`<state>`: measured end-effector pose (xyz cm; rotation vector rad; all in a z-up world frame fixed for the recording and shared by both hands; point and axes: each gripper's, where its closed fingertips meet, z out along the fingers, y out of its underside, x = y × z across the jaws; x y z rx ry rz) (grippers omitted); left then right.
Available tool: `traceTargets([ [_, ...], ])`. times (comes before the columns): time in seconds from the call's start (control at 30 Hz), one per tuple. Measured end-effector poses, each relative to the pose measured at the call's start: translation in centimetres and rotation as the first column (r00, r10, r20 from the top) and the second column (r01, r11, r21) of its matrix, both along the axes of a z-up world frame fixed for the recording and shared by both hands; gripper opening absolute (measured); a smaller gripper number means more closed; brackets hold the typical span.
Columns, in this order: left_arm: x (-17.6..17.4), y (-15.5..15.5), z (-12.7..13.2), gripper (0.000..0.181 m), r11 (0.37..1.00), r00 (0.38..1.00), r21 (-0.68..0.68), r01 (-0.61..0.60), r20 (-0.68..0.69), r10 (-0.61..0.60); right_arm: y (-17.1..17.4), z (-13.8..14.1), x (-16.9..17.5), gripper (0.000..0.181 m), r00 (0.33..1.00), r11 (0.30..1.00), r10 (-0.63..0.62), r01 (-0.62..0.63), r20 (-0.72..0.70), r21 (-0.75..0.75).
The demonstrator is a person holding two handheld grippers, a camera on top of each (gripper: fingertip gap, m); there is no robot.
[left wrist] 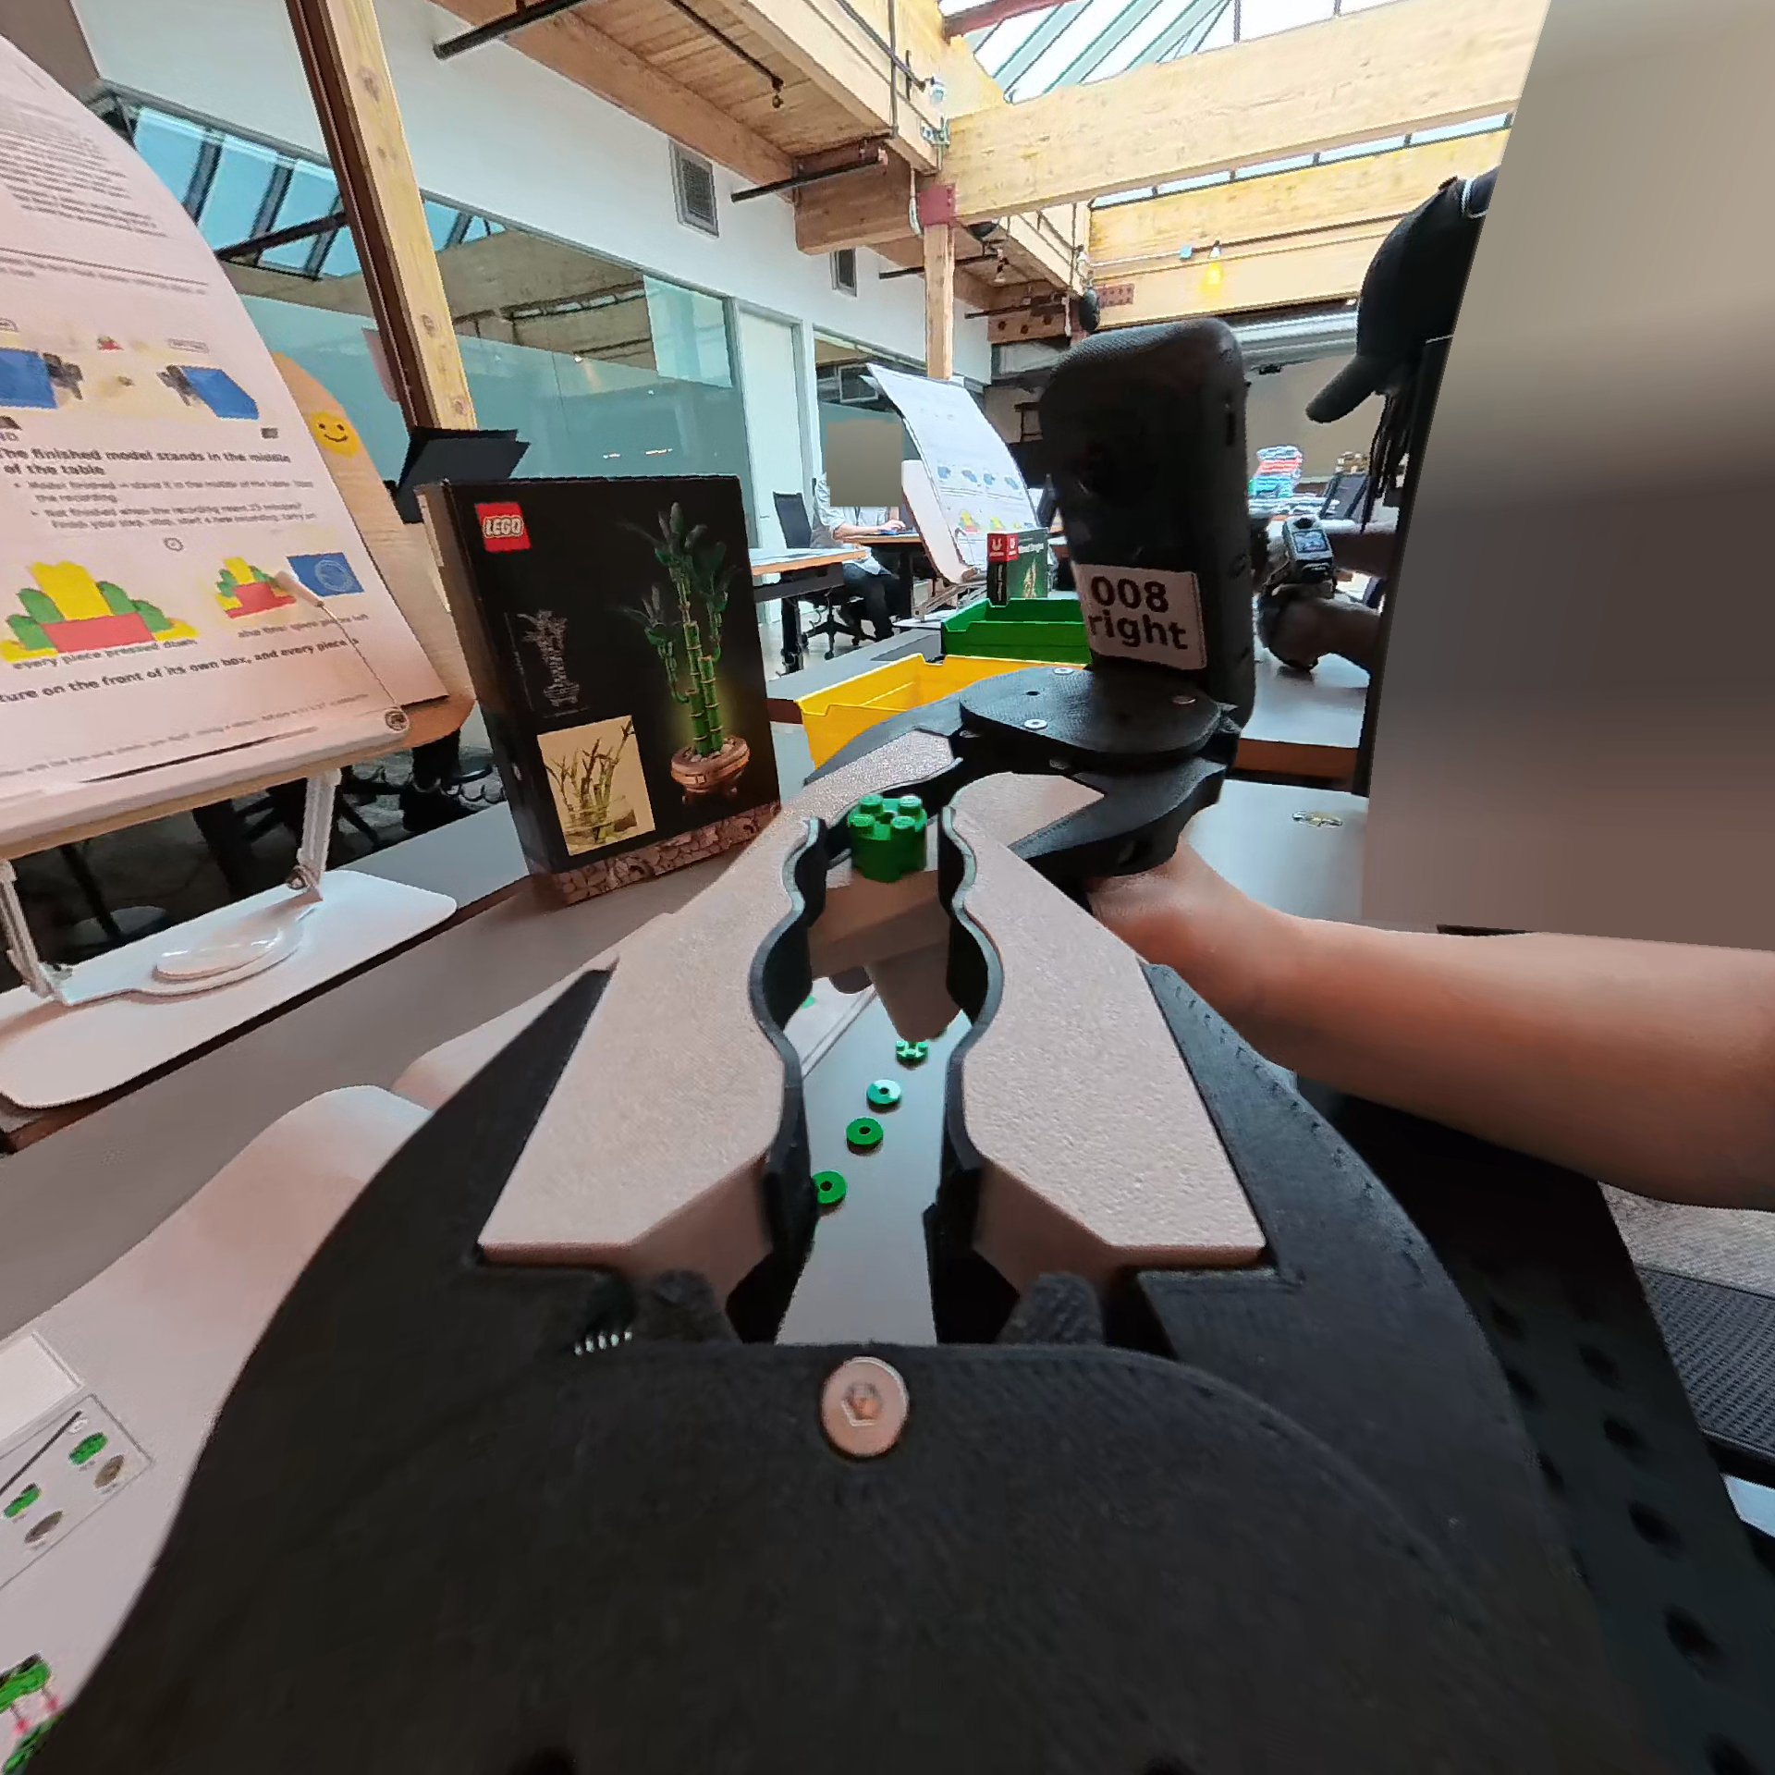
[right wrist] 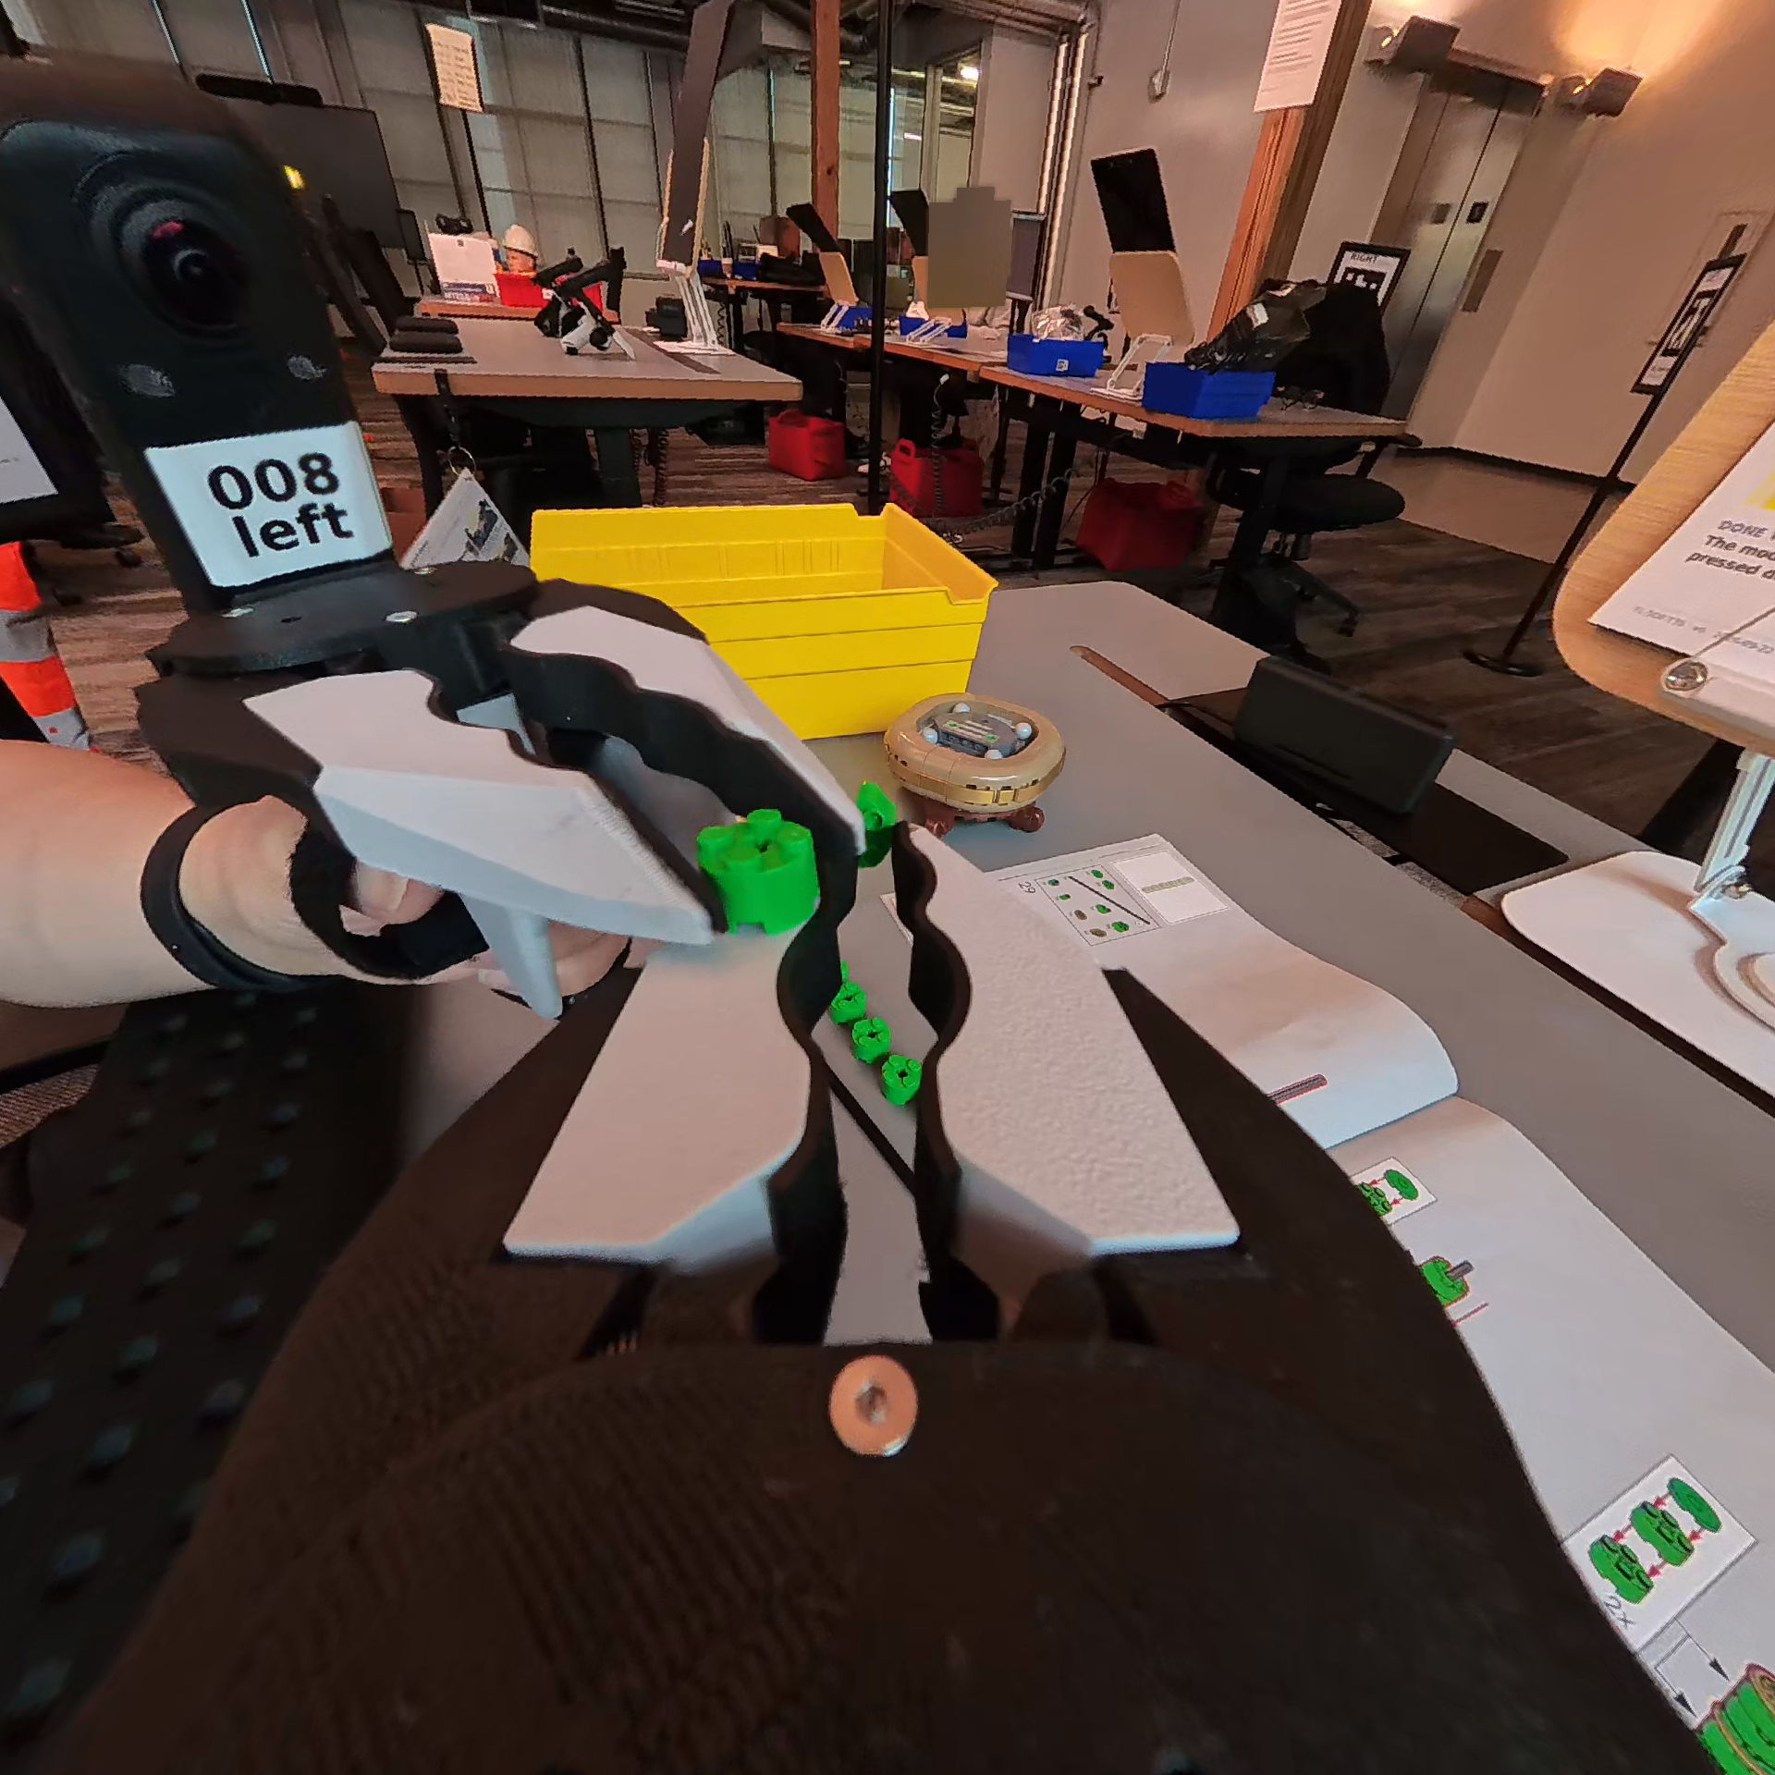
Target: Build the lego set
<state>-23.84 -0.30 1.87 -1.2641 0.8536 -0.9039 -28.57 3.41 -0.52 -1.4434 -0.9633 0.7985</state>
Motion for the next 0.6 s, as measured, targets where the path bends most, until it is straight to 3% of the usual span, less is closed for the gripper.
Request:
traceTargets([
  [0.43,-0.1,0.4,-0.6,0.013,1.0,1.0,-0.005,0.002,-0.008,-0.002,0.0,-0.4,0.1,0.006,1.0,1.0,0.001,-0.001,0.024,-0.009],
  [0.6,-0.8,1.4,-0.9,0.013,0.995,0.995,0.075,-0.063,-0.07,0.069,0.9,-1.5,0.5,0.005,0.999,0.996,-0.024,0.027,0.038,-0.086],
])
